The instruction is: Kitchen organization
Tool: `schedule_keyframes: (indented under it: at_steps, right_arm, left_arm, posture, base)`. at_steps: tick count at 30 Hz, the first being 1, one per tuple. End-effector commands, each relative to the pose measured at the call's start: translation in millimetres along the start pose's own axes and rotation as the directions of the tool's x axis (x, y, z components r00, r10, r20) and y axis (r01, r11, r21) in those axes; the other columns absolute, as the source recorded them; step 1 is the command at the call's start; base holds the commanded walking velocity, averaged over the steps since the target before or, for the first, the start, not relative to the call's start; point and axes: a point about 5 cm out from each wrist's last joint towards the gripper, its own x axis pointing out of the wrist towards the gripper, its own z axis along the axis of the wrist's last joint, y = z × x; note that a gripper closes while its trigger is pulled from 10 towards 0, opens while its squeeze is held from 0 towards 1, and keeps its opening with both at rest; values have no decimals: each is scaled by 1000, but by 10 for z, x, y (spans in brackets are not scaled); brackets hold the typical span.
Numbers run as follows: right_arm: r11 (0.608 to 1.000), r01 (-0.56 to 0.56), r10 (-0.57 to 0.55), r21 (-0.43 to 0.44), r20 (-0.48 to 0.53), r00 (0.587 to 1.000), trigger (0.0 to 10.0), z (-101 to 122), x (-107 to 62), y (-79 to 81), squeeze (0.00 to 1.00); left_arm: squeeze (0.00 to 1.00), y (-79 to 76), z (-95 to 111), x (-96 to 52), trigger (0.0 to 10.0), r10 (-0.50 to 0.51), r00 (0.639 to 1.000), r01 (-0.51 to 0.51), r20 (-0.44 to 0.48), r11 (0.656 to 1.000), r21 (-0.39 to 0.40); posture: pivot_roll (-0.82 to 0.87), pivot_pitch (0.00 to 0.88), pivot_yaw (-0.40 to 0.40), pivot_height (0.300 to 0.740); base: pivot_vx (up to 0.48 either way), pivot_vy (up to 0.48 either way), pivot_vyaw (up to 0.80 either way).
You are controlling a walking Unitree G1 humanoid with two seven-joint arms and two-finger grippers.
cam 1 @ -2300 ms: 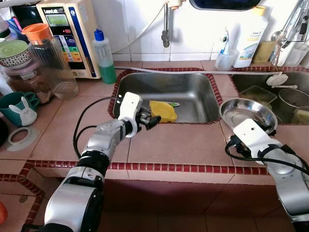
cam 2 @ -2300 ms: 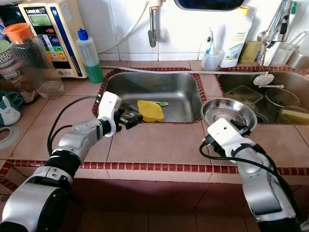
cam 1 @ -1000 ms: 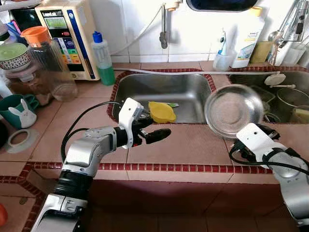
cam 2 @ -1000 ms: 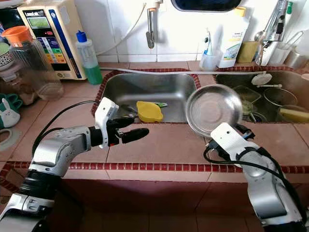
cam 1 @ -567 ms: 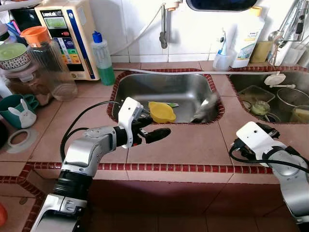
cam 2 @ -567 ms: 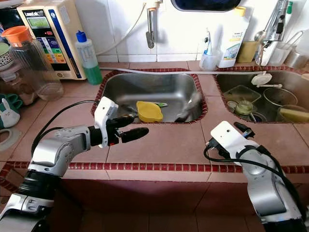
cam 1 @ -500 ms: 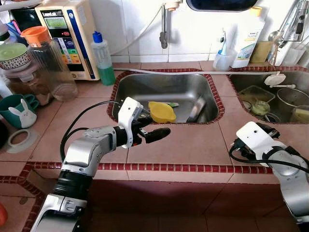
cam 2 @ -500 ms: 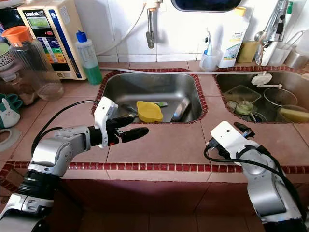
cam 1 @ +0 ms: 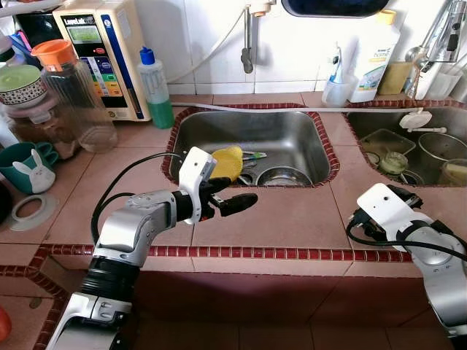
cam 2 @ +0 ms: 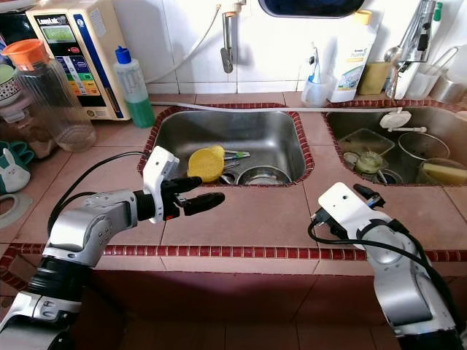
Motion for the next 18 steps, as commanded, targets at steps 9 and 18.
schedule_keyframes:
  at_steps: [9,18]
  right_arm:
    - [970,84,-121,230,151,981,10000,321,10,-38,0]
    - [908,110,-227,403,252,941,10000,565,-49,53,0]
  left_arm:
    - [0,188,231,-20,10000,271,940,-287,206,957,52]
    - [0,220,242,-119,10000,448,814,-498,369,866,47]
  posture:
    - [59,0,55,740]
    - [65,0,36,740]
  base:
    - [0,0,0]
    - [0,0,0]
